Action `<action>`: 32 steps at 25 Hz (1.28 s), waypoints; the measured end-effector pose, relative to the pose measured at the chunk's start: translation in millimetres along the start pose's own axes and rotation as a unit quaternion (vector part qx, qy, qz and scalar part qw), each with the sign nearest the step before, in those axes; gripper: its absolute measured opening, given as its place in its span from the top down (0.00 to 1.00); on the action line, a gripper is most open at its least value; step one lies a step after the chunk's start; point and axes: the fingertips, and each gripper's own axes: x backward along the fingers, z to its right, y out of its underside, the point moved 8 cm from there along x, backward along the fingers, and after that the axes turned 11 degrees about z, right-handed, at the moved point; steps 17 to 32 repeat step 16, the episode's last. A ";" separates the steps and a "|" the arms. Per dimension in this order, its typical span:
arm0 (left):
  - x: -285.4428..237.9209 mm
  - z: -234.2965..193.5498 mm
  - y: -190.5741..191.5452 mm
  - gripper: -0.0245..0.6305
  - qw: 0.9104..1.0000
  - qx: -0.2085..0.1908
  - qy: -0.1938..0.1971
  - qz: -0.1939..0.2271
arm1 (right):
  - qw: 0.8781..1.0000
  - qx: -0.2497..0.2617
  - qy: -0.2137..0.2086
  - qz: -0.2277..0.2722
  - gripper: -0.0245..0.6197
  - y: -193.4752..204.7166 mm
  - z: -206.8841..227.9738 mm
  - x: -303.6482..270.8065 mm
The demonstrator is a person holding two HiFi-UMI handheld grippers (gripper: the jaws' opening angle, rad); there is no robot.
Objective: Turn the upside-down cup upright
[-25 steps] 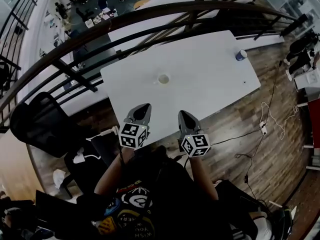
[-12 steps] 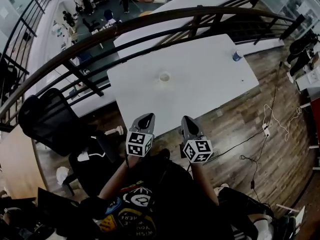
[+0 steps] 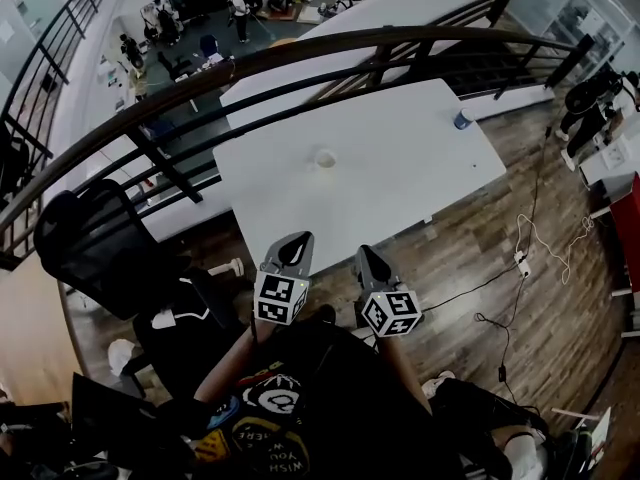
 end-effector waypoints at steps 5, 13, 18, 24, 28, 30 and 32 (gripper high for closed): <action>9.8 3.3 -0.2 0.96 1.000 -0.014 0.010 -0.001 | 1.000 0.002 -0.017 -0.001 0.96 3.3 -13.1 3.5; 21.7 -4.2 -1.1 0.96 1.000 -0.007 0.003 0.001 | 1.000 0.005 -0.021 0.001 0.96 3.7 -23.7 3.3; 21.9 -6.4 -2.6 0.96 1.000 -0.007 0.002 0.000 | 1.000 0.004 -0.024 0.002 0.96 1.8 -25.3 0.8; 21.9 -6.4 -2.6 0.96 1.000 -0.007 0.002 0.000 | 1.000 0.004 -0.024 0.002 0.96 1.8 -25.3 0.8; 21.9 -6.4 -2.6 0.96 1.000 -0.007 0.002 0.000 | 1.000 0.004 -0.024 0.002 0.96 1.8 -25.3 0.8; 21.9 -6.4 -2.6 0.96 1.000 -0.007 0.002 0.000 | 1.000 0.004 -0.024 0.002 0.96 1.8 -25.3 0.8; 21.9 -6.4 -2.6 0.96 1.000 -0.007 0.002 0.000 | 1.000 0.004 -0.024 0.002 0.96 1.8 -25.3 0.8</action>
